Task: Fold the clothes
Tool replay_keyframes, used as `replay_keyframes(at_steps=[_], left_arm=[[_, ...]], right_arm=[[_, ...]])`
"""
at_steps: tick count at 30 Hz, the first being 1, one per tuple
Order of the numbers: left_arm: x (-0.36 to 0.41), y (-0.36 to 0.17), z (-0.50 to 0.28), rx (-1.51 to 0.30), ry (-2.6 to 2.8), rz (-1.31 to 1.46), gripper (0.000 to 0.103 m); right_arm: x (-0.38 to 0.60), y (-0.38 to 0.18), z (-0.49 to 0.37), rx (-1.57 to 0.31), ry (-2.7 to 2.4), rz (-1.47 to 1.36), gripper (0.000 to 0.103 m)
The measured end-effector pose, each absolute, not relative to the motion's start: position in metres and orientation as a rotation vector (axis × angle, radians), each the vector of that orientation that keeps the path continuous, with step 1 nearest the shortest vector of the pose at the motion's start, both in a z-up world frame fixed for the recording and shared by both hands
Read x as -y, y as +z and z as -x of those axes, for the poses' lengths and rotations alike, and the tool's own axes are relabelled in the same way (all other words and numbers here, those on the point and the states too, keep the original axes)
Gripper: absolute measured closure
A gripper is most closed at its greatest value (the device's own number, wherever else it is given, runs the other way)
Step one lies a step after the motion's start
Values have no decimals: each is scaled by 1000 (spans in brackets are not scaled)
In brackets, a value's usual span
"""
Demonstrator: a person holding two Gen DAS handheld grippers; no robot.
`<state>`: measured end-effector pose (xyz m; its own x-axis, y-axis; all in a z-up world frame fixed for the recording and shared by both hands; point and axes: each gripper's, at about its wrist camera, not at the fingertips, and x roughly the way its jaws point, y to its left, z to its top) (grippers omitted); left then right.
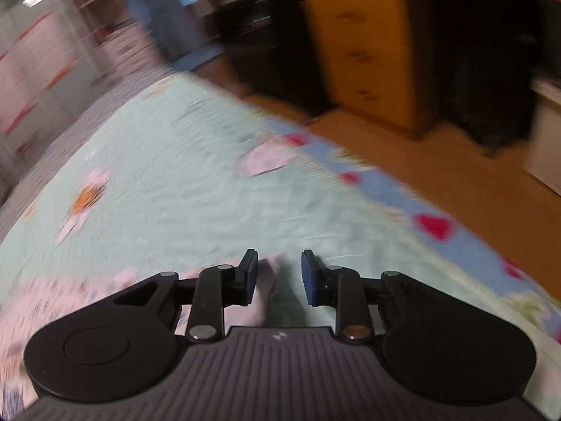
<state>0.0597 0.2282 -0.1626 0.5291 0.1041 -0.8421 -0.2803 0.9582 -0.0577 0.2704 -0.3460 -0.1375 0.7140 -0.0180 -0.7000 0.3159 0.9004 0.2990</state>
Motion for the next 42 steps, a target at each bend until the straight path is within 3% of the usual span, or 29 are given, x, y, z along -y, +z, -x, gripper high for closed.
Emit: replay_keyframes(at_steps=[1, 2, 4, 11, 20, 21, 23, 24, 30, 35, 39, 42], left_arm=[[-228, -163, -60, -988, 228, 194, 0], [-228, -163, -60, -987, 225, 192, 0], [-229, -163, -60, -986, 218, 189, 0], [-230, -164, -60, -980, 200, 182, 0], [-232, -164, -62, -984, 184, 184, 0], [-232, -164, -62, -983, 186, 183, 0], [-232, -165, -62, -982, 187, 180, 0], [-232, -165, -62, -982, 188, 179, 0], [-231, -164, -61, -977, 190, 178, 0], [-233, -164, -61, -979, 186, 178, 0], [-232, -165, -61, -975, 186, 174, 0], [-232, -165, -60, -970, 185, 173, 0]], right_arm=[[345, -131, -267, -728, -262, -414, 58], [339, -124, -265, -691, -282, -388, 57], [316, -112, -270, -634, -152, -305, 57], [192, -129, -332, -777, 426, 8, 63], [154, -148, -362, -876, 597, 95, 63], [152, -149, -362, -883, 610, 101, 64], [149, -152, -362, -897, 635, 112, 78], [147, -153, -362, -902, 646, 120, 98], [147, -148, -360, -816, 571, 174, 101], [150, -158, -368, -817, 512, 96, 99], [179, -153, -364, -817, 497, -83, 73], [223, -142, -340, -740, 384, -241, 65]])
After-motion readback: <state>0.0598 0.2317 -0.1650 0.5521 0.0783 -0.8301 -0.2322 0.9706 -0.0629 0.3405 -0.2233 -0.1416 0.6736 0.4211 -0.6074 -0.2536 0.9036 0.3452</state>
